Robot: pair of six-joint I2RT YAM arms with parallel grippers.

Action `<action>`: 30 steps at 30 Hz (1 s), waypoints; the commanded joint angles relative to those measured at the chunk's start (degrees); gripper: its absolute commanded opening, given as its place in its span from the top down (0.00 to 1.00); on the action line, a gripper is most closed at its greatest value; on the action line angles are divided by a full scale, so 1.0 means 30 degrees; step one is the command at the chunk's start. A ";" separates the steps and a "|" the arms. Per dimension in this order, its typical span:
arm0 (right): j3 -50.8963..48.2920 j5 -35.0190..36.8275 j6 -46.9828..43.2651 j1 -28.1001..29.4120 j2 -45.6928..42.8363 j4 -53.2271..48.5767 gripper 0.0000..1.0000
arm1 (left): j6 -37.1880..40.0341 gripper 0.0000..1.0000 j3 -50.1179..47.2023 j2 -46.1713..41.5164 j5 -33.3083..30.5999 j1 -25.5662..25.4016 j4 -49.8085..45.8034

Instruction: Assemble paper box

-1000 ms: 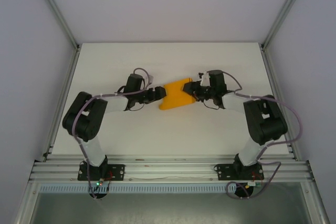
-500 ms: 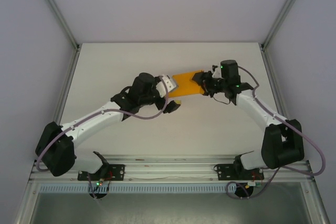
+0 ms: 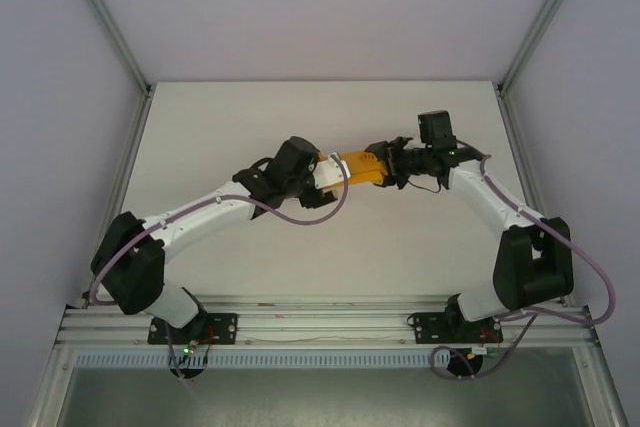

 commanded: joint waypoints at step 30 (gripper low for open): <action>-0.2827 0.6819 -2.6911 -0.0180 -0.6976 -0.0348 0.00 | -0.1602 0.62 0.3545 0.4645 0.3954 0.1146 -1.0743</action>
